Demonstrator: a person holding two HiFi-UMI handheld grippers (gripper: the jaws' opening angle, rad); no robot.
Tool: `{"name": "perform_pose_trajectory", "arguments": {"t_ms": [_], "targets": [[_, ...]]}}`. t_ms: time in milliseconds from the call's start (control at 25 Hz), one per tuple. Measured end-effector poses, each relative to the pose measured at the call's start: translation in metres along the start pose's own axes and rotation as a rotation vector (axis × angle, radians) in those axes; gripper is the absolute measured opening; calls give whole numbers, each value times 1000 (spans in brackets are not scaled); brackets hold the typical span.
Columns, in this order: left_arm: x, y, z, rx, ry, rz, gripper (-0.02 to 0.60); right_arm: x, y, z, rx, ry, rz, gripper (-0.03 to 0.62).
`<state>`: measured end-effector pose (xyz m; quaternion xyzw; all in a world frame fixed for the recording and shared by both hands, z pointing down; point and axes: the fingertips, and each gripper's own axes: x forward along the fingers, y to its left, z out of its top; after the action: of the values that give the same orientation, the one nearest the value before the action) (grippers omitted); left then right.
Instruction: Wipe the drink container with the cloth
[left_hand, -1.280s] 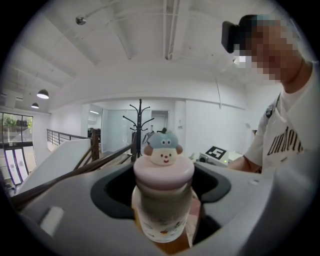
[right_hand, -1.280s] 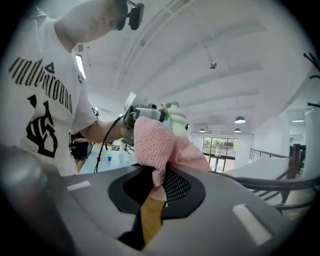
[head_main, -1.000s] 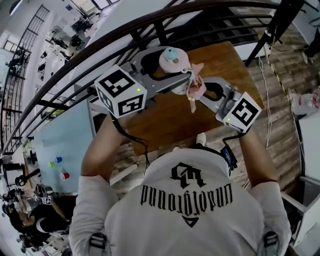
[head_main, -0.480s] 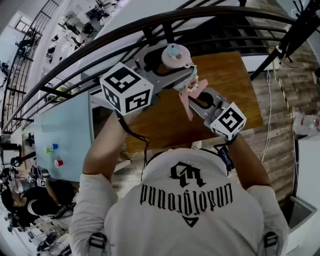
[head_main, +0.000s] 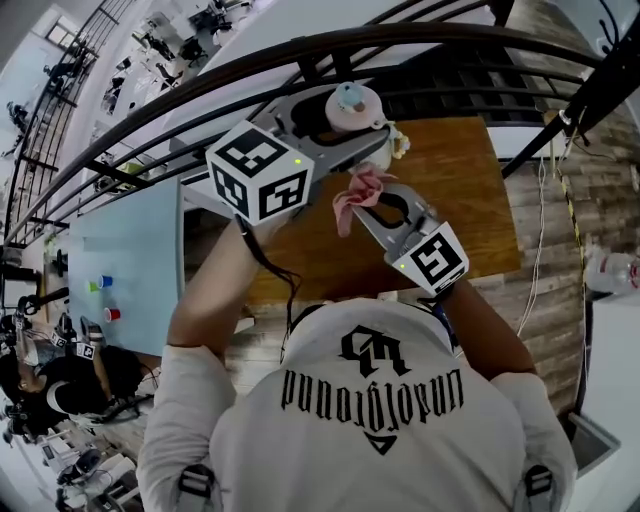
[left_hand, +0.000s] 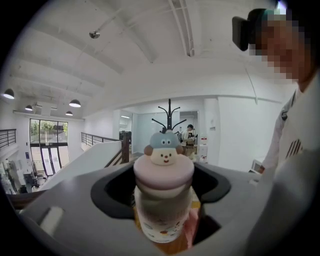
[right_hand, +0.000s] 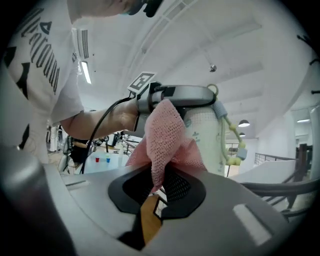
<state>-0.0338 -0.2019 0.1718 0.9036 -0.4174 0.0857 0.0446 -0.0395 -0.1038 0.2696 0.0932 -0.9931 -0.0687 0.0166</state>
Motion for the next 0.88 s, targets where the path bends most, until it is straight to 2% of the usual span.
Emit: {"name": "perform_pose_trajectory", "arguments": {"t_ms": [120, 320, 720, 880], "targets": [[7, -2, -3, -1, 12, 5, 383, -7, -24, 23, 2, -46, -81, 37], [10, 0, -1, -4, 16, 22, 383, -6, -36, 49, -46, -67, -105, 37], [14, 7, -5, -6, 25, 51, 383, 9, -31, -24, 51, 29, -105, 37], [17, 8, -8, -5, 27, 56, 383, 12, -31, -21, 47, 37, -100, 37]]}}
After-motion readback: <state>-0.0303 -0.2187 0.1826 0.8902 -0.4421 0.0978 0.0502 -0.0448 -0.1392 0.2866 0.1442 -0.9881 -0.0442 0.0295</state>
